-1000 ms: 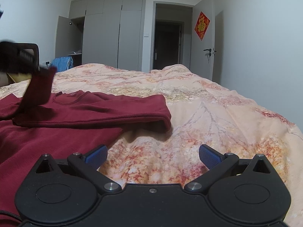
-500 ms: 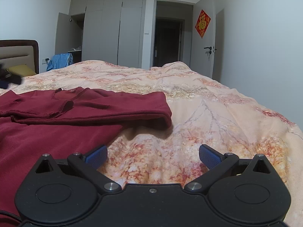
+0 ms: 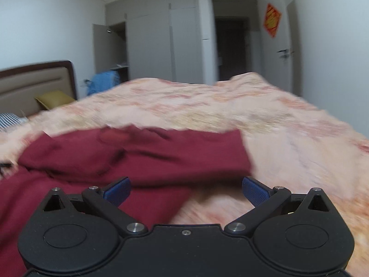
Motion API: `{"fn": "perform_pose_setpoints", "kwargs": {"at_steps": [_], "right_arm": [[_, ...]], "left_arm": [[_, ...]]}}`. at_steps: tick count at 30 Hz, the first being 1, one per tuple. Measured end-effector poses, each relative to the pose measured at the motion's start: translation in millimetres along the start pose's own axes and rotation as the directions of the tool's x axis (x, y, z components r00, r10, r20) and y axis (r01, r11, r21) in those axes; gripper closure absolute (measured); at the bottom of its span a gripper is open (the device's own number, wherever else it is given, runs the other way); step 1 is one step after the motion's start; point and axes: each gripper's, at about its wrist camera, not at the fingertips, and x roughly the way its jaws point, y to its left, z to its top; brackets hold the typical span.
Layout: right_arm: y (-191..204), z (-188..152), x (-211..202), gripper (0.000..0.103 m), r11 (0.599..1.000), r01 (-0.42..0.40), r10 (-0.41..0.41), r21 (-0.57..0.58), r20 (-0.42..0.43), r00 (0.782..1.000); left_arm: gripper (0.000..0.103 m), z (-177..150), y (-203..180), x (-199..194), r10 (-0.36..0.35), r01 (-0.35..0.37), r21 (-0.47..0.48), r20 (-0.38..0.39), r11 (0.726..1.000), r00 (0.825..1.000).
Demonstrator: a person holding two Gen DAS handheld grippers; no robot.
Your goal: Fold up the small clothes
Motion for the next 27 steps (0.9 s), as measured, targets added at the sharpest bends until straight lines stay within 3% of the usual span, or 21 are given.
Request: {"fn": "perform_pose_setpoints", "kwargs": {"at_steps": [2,6,11,13,15,17,18,22,25,27], "right_arm": [[13.0,14.2,19.5,0.003,0.998,-0.066,0.067,0.024,-0.036,0.997],[48.9,28.1,60.7,0.02,0.986,-0.164,0.164,0.01,-0.107,0.981],[87.2,25.7,99.1,0.03,0.976,-0.218,0.211,-0.017,-0.19,0.959],[94.3,22.9,107.8,0.041,0.978,-0.209,0.2,-0.021,-0.206,0.958],[97.9,20.0,111.3,0.065,0.98,-0.194,0.183,-0.035,-0.206,0.961],[99.4,18.2,111.0,0.083,0.98,-0.193,0.181,-0.042,-0.203,0.962],[99.6,17.7,109.0,0.088,0.98,-0.194,0.182,-0.046,-0.195,0.964],[100.8,16.8,95.6,0.092,0.98,-0.184,0.169,-0.08,-0.168,0.971],[99.8,14.1,91.2,0.092,0.981,-0.175,0.16,-0.079,-0.175,0.972],[98.2,10.8,93.1,0.092,0.982,-0.178,0.162,-0.07,-0.189,0.968]], "left_arm": [[0.011,-1.6,2.3,6.0,-0.014,0.014,0.023,-0.001,1.0,1.0],[0.012,-4.4,-15.3,14.6,-0.009,0.004,0.183,0.027,0.983,1.0],[0.028,-3.9,-36.5,8.9,-0.038,0.005,0.305,0.105,0.952,0.994],[0.037,-3.2,-38.8,8.1,-0.06,0.019,0.322,0.116,0.947,0.991],[0.056,-1.9,-38.0,10.9,-0.075,0.032,0.326,0.121,0.945,0.99],[0.085,-0.2,-36.4,12.3,-0.095,0.046,0.324,0.135,0.945,0.986],[0.09,1.6,-35.8,13.1,-0.1,0.047,0.326,0.147,0.944,0.984],[0.096,9.3,-25.8,3.0,-0.135,0.089,0.249,0.175,0.964,0.975],[0.097,10.1,-15.0,-2.2,-0.167,0.149,0.138,0.128,0.979,0.978],[0.097,8.5,-5.3,1.5,-0.195,0.194,0.011,0.066,0.981,0.979]]}}
